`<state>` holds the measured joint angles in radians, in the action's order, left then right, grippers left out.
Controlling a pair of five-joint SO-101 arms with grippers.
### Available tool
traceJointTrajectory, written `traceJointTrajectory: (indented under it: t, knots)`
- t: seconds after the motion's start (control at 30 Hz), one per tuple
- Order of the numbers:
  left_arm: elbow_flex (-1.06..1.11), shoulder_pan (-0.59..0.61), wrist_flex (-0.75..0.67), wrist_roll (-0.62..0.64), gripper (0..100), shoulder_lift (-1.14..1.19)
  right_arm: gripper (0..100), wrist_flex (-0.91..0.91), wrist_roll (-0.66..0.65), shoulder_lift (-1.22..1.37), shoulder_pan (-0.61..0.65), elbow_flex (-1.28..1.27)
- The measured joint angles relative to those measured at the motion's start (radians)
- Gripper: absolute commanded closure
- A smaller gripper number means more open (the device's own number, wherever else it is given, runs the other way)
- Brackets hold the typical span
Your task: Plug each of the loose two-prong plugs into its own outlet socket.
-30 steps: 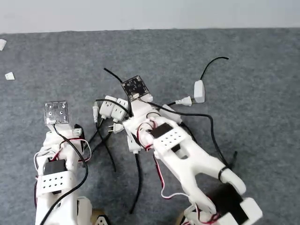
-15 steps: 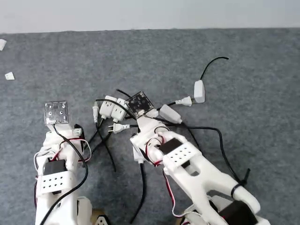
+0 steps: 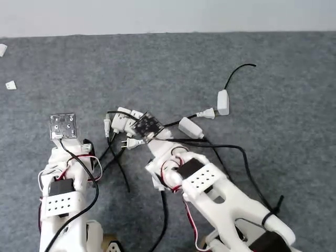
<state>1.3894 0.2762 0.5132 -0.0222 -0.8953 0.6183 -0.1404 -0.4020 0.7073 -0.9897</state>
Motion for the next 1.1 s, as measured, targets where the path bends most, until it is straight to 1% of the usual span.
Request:
traceJointTrajectory:
  t: [0.1, 0.17, 0.3, 0.5, 0.7, 0.83, 0.97, 1.1]
  knots:
    - [0.000, 0.006, 0.000, 0.000, 91, 0.000, 82.5, 0.021, 0.032, -0.002, 0.043, 0.000]
    - [0.000, 0.026, 0.000, 0.000, 91, 0.000, 79.7, 0.043, 0.091, 0.018, 0.066, -0.012]
    - [0.000, 0.032, 0.000, 0.000, 91, 0.000, 80.0, 0.110, 0.169, 0.021, 0.084, 0.006]
    - [-0.026, 0.080, 0.000, 0.003, 91, 0.000, 79.8, 0.141, 0.193, 0.021, 0.118, 0.014]
    - [-0.074, 0.160, 0.000, 0.092, 91, 0.011, 79.8, 0.144, 0.253, 0.021, 0.160, 0.014]
    - [-0.153, 0.187, 0.000, 0.129, 91, 0.123, 79.8, 0.144, 0.264, 0.052, 0.160, 0.029]
    - [-0.281, 0.196, 0.008, 0.135, 90, 0.328, 79.8, 0.152, 0.264, 0.157, 0.152, 0.104]
    - [-0.451, 0.233, 0.097, 0.135, 90, 0.537, 79.9, 0.213, 0.267, 0.281, 0.137, 0.209]
